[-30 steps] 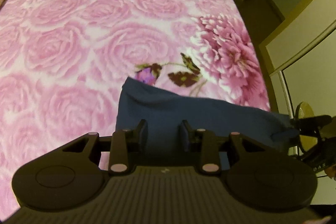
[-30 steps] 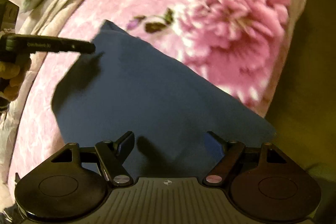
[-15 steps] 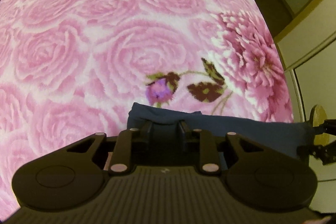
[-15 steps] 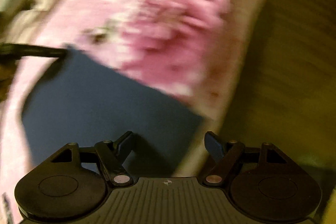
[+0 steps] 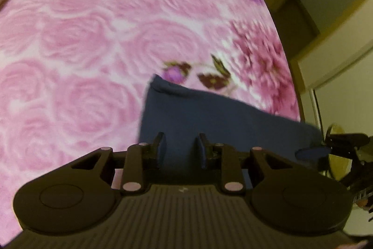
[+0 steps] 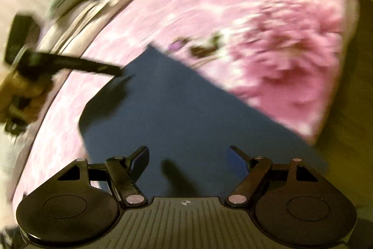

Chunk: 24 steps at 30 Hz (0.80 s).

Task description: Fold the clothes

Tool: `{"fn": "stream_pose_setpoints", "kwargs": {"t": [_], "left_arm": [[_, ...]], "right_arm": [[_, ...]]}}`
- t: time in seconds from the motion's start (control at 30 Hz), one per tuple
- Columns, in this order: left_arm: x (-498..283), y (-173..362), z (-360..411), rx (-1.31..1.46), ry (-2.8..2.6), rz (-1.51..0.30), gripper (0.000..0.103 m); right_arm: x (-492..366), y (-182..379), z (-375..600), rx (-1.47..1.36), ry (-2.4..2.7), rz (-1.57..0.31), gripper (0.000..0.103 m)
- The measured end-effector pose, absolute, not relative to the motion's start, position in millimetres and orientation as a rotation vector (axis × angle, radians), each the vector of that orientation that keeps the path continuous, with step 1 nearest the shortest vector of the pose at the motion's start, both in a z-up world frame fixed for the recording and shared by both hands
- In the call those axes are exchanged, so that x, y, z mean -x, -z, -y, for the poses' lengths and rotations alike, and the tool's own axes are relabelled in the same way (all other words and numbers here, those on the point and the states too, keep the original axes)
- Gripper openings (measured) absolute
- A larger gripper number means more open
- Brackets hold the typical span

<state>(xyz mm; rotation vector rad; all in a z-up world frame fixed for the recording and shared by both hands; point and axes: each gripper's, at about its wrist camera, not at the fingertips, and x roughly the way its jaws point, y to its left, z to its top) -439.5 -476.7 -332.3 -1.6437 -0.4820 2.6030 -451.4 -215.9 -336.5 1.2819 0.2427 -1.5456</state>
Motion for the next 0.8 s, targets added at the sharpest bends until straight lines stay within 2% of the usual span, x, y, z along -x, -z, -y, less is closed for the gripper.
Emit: {"fn": "stream_pose_setpoints", "kwargs": {"t": [0.1,0.2,0.33,0.4,0.6,0.67,0.8], "left_arm": [[459,350,476,1.645,-2.628,0.458,0.024],[477,362,482,1.65,-2.661,0.443,0.017],[483,352,502,1.661,-2.671,0.46,0.014],[470,335,514,1.654,-2.703,0.456,0.018],[393,291,531,1.592,-2.716,0.574,0.018],[367,291,522,1.563,-2.661,0.635,0.018],[346,323,489,1.635,-2.555,0.597,0.018]], "right_arm": [[446,348,224,-1.258,1.539,-0.307,0.077],[457,353,221,-1.251,1.547,-0.298,0.077],[466,343,220,-1.262,1.581,-0.324,0.077],[468,327,220,-1.243,1.588,-0.302,0.077],[439,302,252,-1.152,1.497,-0.268,0.077],[424,306,264,-1.147,1.458,-0.276,0.077],[402,330,278,-1.175,1.406,-0.317,0.077]]}}
